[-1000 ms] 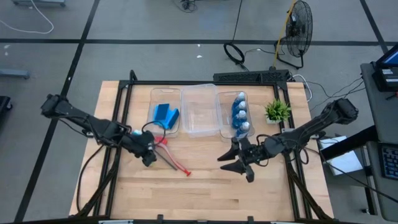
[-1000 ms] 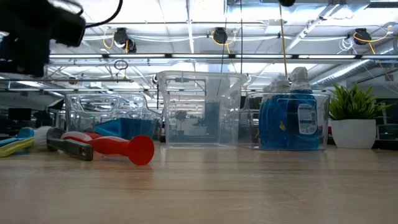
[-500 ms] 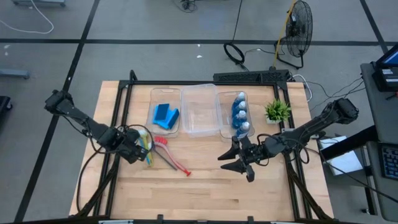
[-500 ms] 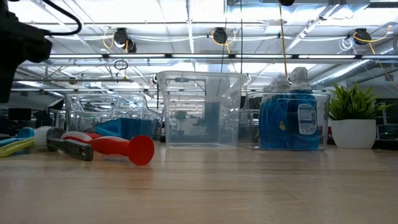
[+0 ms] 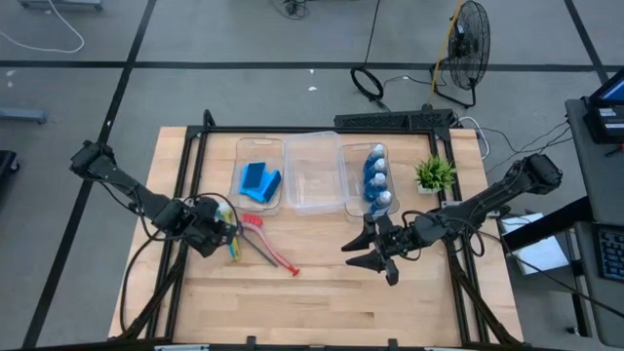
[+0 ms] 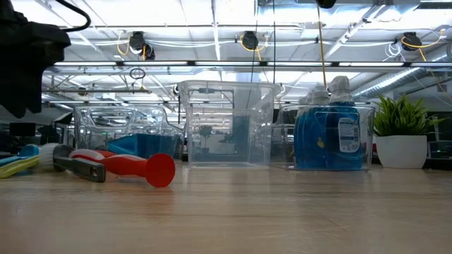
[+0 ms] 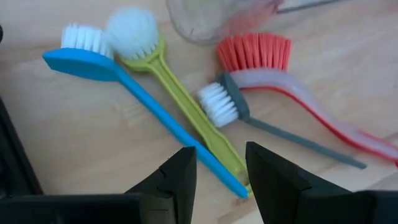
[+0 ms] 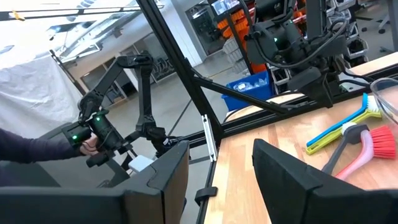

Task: Pick & Place Kitchen Sink Supplies
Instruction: Put the blue dish brush into the white bin

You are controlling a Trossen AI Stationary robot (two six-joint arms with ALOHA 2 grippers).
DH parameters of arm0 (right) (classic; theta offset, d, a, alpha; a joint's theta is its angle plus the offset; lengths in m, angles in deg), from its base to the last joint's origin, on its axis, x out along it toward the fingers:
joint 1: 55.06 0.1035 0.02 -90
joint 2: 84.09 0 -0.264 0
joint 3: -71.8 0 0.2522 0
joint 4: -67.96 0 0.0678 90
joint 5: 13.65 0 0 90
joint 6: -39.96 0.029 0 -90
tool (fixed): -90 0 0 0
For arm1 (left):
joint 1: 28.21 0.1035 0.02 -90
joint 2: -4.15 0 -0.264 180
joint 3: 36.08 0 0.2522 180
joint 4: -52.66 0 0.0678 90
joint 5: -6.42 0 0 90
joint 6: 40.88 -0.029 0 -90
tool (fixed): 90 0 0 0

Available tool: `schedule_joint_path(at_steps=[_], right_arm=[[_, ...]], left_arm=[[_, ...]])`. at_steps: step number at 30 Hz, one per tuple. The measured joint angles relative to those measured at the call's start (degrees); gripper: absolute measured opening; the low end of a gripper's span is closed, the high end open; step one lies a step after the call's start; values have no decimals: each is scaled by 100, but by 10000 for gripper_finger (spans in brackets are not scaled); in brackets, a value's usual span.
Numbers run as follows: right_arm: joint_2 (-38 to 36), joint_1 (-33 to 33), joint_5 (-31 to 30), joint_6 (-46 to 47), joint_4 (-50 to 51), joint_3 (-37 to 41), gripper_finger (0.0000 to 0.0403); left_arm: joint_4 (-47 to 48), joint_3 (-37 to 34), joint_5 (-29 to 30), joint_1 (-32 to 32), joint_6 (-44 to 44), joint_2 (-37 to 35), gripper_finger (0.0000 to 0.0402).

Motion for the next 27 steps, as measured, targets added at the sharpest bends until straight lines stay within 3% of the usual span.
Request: schedule_joint_path(at_steps=[17,27], right_arm=[[0,0,0,0,0,0,167],[0,0,0,2,0,0,167]], left_arm=[[176,-7,-275,81,991,831,140],[122,-245,-46,83,1711,949,140]])
